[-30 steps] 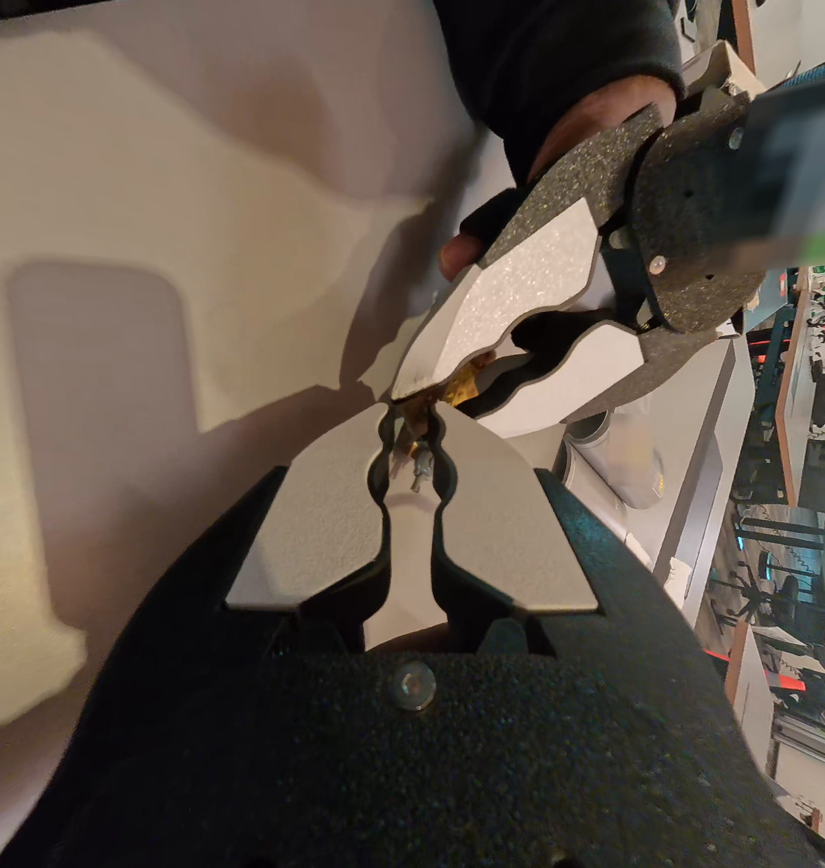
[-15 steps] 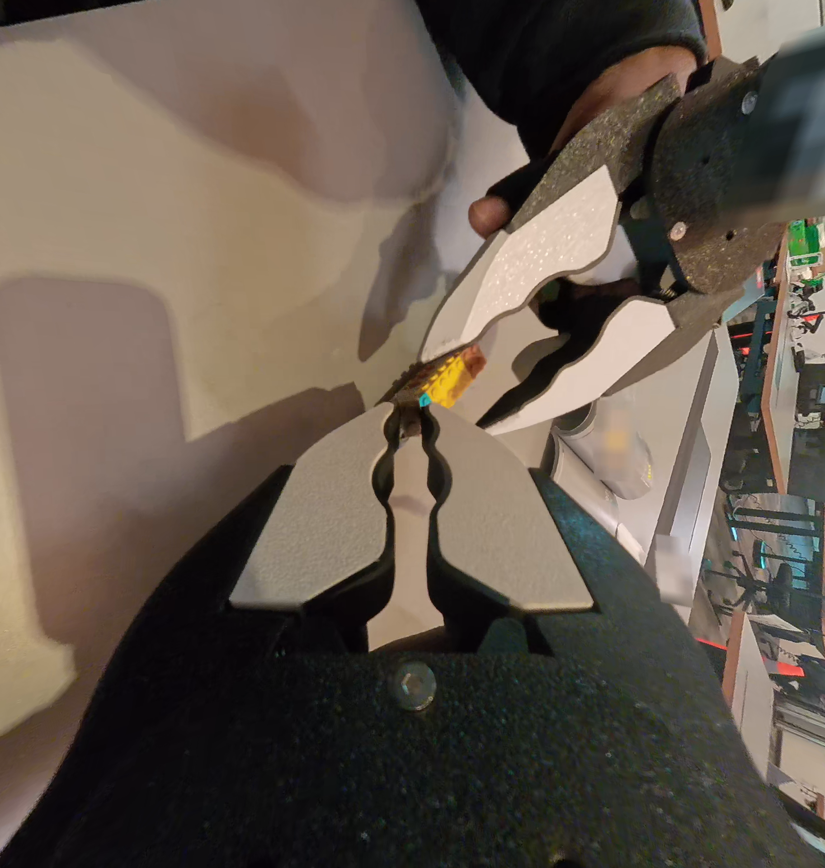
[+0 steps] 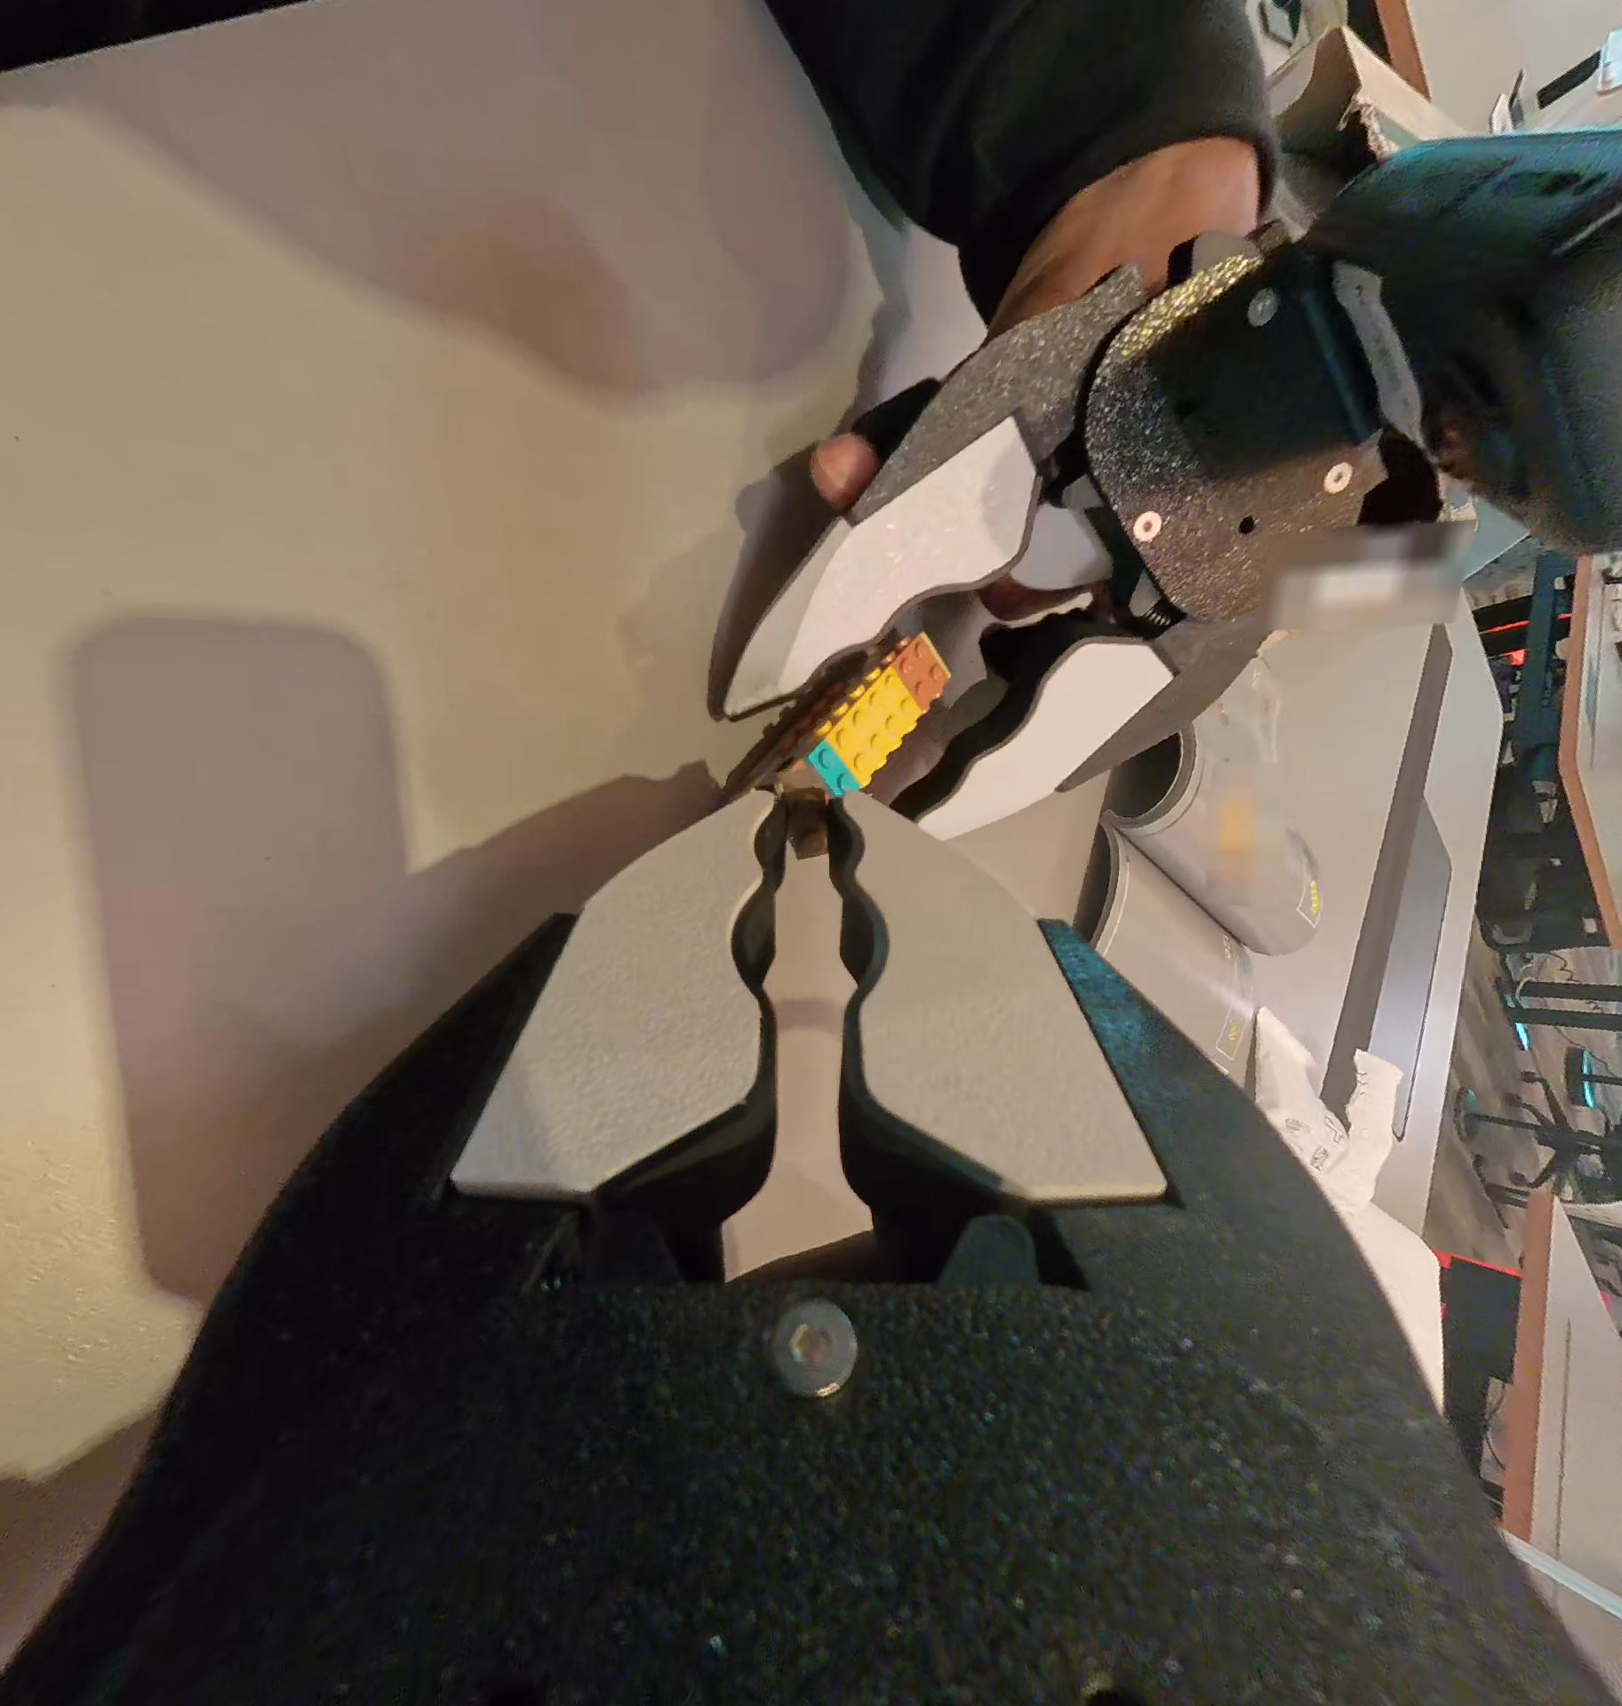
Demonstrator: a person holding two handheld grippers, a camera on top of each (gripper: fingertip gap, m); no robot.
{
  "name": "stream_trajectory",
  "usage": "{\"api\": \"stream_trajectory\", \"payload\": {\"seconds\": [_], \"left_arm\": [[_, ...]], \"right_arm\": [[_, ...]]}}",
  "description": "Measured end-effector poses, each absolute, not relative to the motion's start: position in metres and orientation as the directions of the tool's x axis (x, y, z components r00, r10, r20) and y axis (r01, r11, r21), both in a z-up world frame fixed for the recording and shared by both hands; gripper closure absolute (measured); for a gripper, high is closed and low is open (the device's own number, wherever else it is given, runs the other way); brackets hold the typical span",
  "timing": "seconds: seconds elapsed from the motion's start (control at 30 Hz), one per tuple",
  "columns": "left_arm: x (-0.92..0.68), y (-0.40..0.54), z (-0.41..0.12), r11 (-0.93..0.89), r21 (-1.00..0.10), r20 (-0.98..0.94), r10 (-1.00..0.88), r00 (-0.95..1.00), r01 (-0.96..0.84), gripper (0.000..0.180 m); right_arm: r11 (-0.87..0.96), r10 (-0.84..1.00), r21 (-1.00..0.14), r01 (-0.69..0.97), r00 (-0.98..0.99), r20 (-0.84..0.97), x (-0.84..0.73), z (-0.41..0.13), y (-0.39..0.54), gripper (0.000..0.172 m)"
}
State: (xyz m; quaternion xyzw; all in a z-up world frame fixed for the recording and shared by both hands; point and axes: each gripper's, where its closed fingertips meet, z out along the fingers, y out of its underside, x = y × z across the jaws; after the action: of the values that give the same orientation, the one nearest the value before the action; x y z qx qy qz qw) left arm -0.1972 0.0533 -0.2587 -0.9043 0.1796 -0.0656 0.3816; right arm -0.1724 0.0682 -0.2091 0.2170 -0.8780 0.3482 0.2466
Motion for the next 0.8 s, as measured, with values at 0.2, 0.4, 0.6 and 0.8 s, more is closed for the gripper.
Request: {"api": "stream_trajectory", "payload": {"seconds": [0.2, 0.4, 0.6, 0.8], "left_arm": [[-0.190, 0.059, -0.259, -0.625, -0.731, -0.006, -0.397, 0.918, -0.275, 0.137], [-0.190, 0.063, -0.261, -0.624, -0.725, -0.025, -0.397, 0.917, -0.290, 0.142], [-0.184, 0.062, -0.262, -0.617, -0.721, -0.021, -0.438, 0.899, -0.317, 0.162], [-0.170, 0.059, -0.262, -0.597, -0.721, -0.006, -0.503, 0.864, -0.352, 0.162]], "right_arm": [[0.667, -0.215, -0.503, -0.549, -0.788, 0.576, -0.172, -0.210, 0.068, 0.164], [0.670, -0.224, -0.504, -0.544, -0.797, 0.561, -0.174, -0.213, 0.066, 0.164], [0.680, -0.241, -0.508, -0.529, -0.815, 0.527, -0.174, -0.216, 0.065, 0.164], [0.682, -0.293, -0.496, -0.537, -0.823, 0.487, -0.166, -0.215, 0.058, 0.164]]}}
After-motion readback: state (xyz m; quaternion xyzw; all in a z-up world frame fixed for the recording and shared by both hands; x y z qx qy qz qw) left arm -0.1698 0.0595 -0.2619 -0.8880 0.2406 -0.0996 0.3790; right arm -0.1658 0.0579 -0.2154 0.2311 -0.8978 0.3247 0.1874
